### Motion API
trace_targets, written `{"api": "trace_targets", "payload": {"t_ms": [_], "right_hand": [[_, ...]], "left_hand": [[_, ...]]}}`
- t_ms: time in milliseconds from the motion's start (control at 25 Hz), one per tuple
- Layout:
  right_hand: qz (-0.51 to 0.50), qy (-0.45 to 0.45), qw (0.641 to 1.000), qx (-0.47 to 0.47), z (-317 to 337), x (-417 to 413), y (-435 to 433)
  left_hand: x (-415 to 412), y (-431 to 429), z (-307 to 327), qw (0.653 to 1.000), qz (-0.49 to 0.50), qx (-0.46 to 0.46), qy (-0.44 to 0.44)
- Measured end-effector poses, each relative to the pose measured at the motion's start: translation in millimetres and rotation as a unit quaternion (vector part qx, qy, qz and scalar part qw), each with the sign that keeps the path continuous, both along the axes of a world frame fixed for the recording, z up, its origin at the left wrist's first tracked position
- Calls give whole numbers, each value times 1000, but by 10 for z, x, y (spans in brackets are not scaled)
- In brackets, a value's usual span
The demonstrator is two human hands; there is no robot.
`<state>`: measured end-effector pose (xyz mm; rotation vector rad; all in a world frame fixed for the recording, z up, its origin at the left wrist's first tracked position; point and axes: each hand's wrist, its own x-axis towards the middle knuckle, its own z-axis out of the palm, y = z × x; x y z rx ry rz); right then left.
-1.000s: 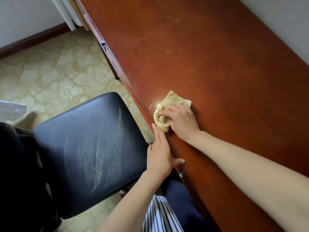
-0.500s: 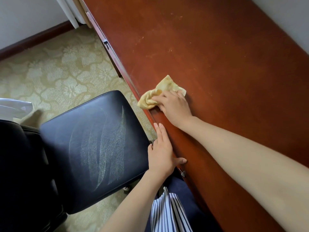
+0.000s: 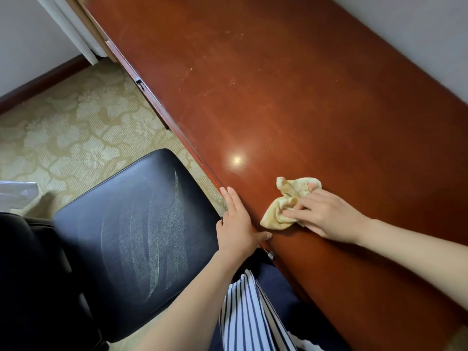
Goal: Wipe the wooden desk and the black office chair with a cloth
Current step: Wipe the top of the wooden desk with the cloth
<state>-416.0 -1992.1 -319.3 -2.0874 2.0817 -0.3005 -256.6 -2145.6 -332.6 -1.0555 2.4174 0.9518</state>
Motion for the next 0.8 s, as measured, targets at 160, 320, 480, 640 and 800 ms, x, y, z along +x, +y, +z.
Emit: {"api": "trace_targets", "payload": {"t_ms": [160,320,480,640,800], "right_hand": [[-22,10,1000,-13,-1,-171,-338],[-143,8,990,-16,-30,-342,-771],[-331,-30,943,12,-108,-475,-1163],[-432,-48,901,9,-163,-390,-1322],[-345,-63,936,7,-140,-118,-1034]], "left_hand": [[-10,8,11,1000,-2,-5,-9],[-20,13,22,1000,-3,-7,-11],[-27,18,40,1000,-4,-9,-15],[-33,12,48,1000,-7,-10,-29],[-53,11,63,997,-30,-34,-69]]}}
